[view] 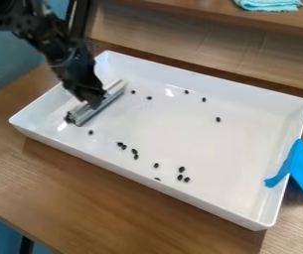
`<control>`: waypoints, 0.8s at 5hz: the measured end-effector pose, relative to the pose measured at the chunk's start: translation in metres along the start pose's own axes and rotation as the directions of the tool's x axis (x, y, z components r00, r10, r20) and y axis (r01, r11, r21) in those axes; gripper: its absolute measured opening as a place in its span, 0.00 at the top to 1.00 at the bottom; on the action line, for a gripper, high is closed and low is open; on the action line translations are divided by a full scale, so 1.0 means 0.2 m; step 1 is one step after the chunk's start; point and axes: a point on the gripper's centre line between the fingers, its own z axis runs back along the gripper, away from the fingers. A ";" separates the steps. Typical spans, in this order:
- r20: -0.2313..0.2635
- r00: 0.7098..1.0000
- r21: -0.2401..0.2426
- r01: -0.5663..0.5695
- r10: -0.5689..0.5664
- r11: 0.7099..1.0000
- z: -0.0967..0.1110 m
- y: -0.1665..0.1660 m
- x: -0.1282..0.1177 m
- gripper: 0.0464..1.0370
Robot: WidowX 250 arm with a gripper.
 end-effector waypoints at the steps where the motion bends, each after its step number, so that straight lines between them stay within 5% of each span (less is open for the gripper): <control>1: -0.002 1.000 0.028 -0.015 0.015 0.999 0.00 0.13 -0.03 0.72; 3: 0.011 0.999 0.021 -0.049 0.049 0.999 0.04 0.16 -0.06 0.72; 4: 0.076 0.996 0.010 -0.036 0.035 0.999 0.15 0.07 0.04 0.72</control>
